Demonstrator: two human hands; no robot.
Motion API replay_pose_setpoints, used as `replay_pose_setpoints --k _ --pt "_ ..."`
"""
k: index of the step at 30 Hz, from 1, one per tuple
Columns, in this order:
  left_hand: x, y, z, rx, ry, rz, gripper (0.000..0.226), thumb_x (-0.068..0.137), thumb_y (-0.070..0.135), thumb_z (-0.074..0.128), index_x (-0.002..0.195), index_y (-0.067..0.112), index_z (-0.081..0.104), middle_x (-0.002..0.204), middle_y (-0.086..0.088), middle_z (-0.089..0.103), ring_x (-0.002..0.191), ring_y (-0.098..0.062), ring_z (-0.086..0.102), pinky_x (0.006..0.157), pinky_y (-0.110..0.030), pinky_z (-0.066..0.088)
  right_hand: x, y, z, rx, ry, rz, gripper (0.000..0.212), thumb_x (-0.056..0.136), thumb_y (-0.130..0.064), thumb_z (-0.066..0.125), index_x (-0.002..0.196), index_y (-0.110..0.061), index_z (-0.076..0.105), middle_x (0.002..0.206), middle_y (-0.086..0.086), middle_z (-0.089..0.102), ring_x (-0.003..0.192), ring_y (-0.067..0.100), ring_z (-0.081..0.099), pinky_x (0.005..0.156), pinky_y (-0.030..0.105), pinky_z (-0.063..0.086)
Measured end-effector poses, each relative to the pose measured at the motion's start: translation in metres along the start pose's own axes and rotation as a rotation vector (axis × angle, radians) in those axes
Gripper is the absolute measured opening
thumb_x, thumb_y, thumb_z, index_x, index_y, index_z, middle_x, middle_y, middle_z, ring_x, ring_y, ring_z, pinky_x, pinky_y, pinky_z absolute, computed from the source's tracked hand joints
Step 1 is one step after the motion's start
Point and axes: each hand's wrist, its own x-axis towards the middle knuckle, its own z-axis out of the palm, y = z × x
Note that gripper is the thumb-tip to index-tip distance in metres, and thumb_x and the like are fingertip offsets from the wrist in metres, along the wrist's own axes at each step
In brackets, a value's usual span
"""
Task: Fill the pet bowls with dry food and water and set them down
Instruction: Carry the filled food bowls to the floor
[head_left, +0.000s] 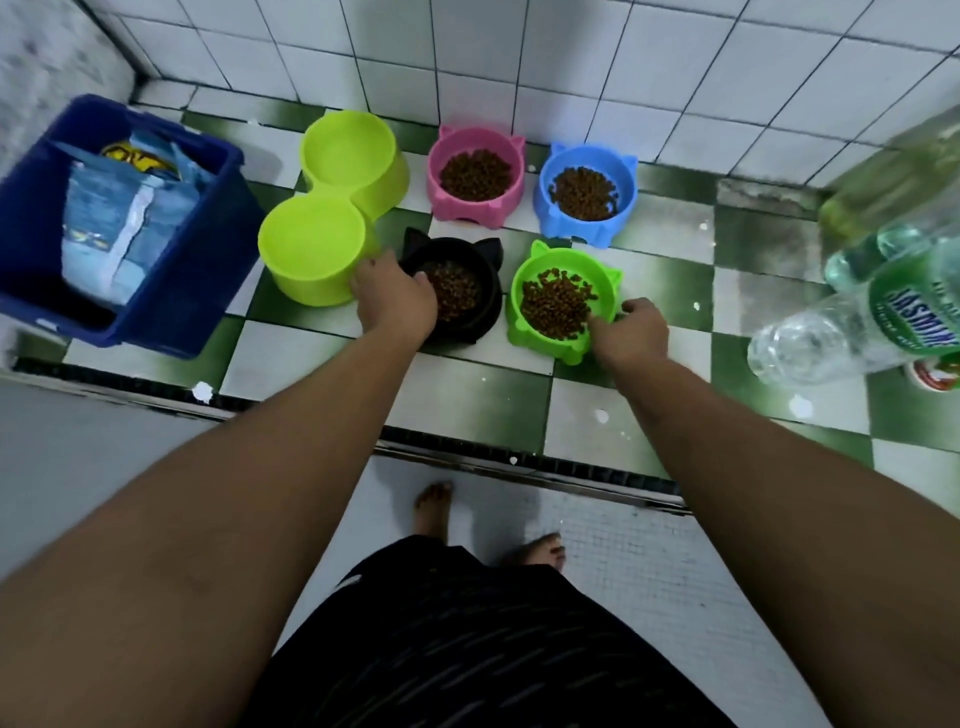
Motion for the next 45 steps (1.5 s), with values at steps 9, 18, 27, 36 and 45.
replay_pose_setpoints --k 9,18,27,36,45 --pt "0.010 -0.012 0.008 0.063 -0.088 -0.141 0.034 0.101 0.021 0.057 0.131 0.006 0.064 0.142 -0.018 0.055 0.131 -0.037 0.053 0.105 -0.041 0.045 -0.003 -0.009 -0.001 0.014 0.125 0.034 0.034 0.082 -0.019 0.063 0.115 -0.016 0.071 0.104 0.007 0.073 0.095 0.029 0.068 0.078 0.027 0.050" --pt "0.010 -0.015 0.003 -0.222 -0.095 0.046 0.041 0.106 0.021 0.049 0.146 0.011 0.051 0.148 -0.017 0.042 0.128 -0.034 0.053 0.108 -0.037 0.041 -0.010 0.004 -0.003 0.166 0.119 -0.004 0.041 0.081 -0.014 0.059 0.119 -0.023 0.071 0.090 0.002 0.072 0.081 0.025 0.070 0.080 0.041 0.060" --pt "0.017 -0.037 0.006 -0.474 -0.235 0.148 0.046 0.102 0.022 0.053 0.148 0.025 0.054 0.146 -0.005 0.056 0.127 -0.022 0.058 0.112 -0.044 0.048 -0.024 0.015 -0.005 0.482 0.094 0.000 0.042 0.086 -0.009 0.061 0.124 -0.025 0.069 0.099 0.003 0.076 0.084 0.020 0.073 0.082 0.043 0.061" --pt "-0.012 -0.034 -0.025 -0.579 -0.134 0.192 0.042 0.105 0.012 0.051 0.147 0.014 0.054 0.148 -0.006 0.054 0.131 -0.013 0.051 0.110 -0.023 0.040 -0.043 0.017 -0.018 0.662 -0.009 0.014 0.047 0.091 -0.006 0.060 0.133 -0.028 0.063 0.109 0.014 0.072 0.090 0.031 0.074 0.065 0.052 0.062" --pt "-0.062 -0.060 -0.049 -0.521 0.028 0.177 0.039 0.105 0.018 0.052 0.144 0.017 0.057 0.143 -0.008 0.058 0.131 -0.020 0.053 0.101 -0.019 0.039 -0.061 0.017 -0.043 0.628 -0.146 -0.118 0.046 0.089 -0.009 0.060 0.128 -0.033 0.065 0.109 0.016 0.071 0.087 0.032 0.074 0.068 0.056 0.061"
